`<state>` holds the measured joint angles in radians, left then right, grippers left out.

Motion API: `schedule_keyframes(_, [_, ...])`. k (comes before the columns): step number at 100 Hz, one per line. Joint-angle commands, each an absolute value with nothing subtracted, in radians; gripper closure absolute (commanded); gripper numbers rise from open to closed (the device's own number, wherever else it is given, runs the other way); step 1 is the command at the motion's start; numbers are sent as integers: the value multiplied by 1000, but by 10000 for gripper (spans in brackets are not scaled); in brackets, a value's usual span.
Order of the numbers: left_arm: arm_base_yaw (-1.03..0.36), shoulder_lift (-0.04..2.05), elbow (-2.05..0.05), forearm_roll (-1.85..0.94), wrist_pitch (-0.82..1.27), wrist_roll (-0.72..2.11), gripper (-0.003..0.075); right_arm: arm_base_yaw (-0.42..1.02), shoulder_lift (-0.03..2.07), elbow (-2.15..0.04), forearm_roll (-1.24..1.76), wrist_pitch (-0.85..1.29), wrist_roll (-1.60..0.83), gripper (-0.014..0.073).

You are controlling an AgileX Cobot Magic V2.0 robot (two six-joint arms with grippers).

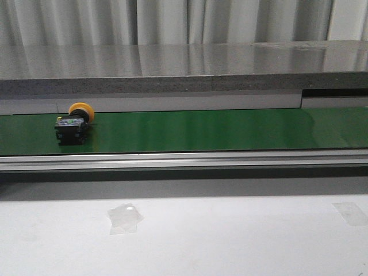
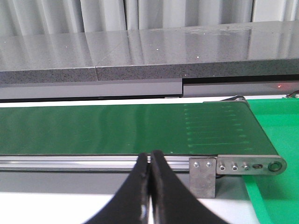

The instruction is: Move button from left to right

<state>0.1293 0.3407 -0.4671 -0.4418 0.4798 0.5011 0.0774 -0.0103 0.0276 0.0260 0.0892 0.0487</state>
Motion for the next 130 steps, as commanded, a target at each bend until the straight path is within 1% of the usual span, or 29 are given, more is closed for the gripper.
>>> schedule_keyframes(1, [124, 346, -481, -470, 397, 498, 119, 78, -30, 12, 20, 6, 46, 662])
schedule_keyframes(6, [124, 346, -478, -470, 397, 498, 167, 78, -30, 12, 20, 6, 46, 662])
schedule_keyframes(13, [124, 346, -477, -470, 397, 498, 269, 78, -30, 12, 20, 6, 46, 662])
schedule_keyframes(18, [124, 346, -476, -470, 397, 498, 375, 78, -30, 12, 20, 6, 46, 662])
schedule_keyframes(20, [124, 346, -476, -470, 397, 498, 404, 78, -30, 12, 20, 6, 46, 662])
schedule_keyframes(32, [124, 346, -476, -470, 397, 498, 676, 78, -30, 12, 20, 6, 46, 662])
schedule_keyframes(36, [124, 346, -476, -470, 397, 498, 743, 78, -30, 12, 20, 6, 46, 662])
schedule_keyframes(68, [124, 346, -476, -470, 397, 498, 740, 78, -30, 12, 20, 6, 46, 662])
schedule_keyframes(90, [124, 346, -476, -470, 397, 498, 740, 78, -30, 9, 25, -155, 46, 662])
schedule_keyframes(95, [124, 346, -476, -470, 397, 498, 740, 78, -30, -7, 35, -153, 46, 662])
schedule_keyframes(111, [124, 346, -476, -470, 397, 498, 740, 78, 12, -112, 50, -21, 46, 662])
schedule_keyframes(116, [124, 346, -476, -470, 397, 498, 740, 78, 43, -167, 50, 20, 46, 662])
schedule_keyframes(130, [124, 346, -476, -470, 397, 498, 740, 78, 175, -341, 50, 218, 45, 662])
